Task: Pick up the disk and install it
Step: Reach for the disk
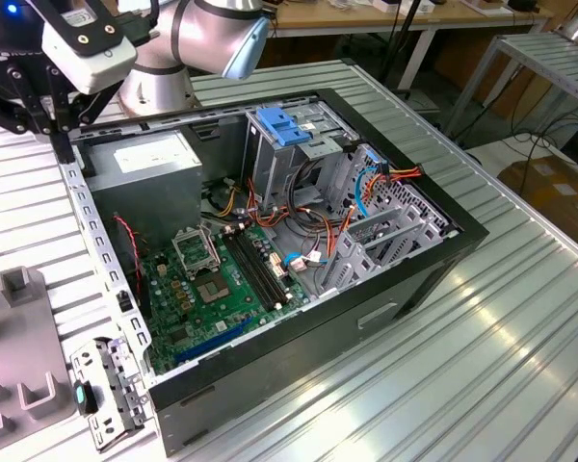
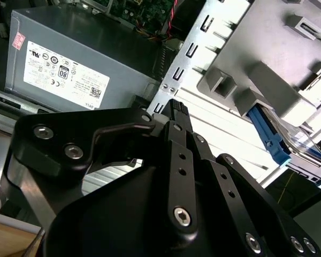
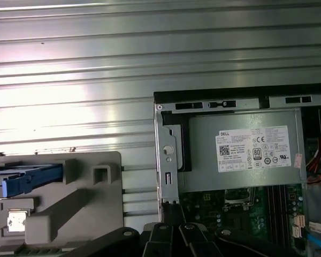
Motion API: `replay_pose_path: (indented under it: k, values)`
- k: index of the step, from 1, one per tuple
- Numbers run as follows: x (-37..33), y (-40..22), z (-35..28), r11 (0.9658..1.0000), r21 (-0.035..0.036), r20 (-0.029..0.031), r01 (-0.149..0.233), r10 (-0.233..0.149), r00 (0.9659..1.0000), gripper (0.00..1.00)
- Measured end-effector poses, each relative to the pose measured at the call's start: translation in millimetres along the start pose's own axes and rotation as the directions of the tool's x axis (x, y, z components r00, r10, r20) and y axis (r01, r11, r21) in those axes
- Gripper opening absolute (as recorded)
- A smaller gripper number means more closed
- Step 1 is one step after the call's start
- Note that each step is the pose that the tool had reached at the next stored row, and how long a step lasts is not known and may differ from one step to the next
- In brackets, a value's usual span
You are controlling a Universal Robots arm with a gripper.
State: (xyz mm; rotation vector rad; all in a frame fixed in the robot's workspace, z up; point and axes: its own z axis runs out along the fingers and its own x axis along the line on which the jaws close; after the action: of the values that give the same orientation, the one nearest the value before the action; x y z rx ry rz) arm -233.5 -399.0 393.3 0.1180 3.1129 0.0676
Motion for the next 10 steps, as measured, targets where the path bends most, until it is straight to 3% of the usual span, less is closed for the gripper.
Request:
replay_pose_path:
  k: [7,10]
  values:
    - [2.2,-0.2,0.0,1.0000,0.0000,-0.0001,0.000,0.000,1.0000,0.11]
    - [12.7,-0.9,-0.3,1.0000,0.0000,-0.0001,0.000,0.000,1.0000,0.11]
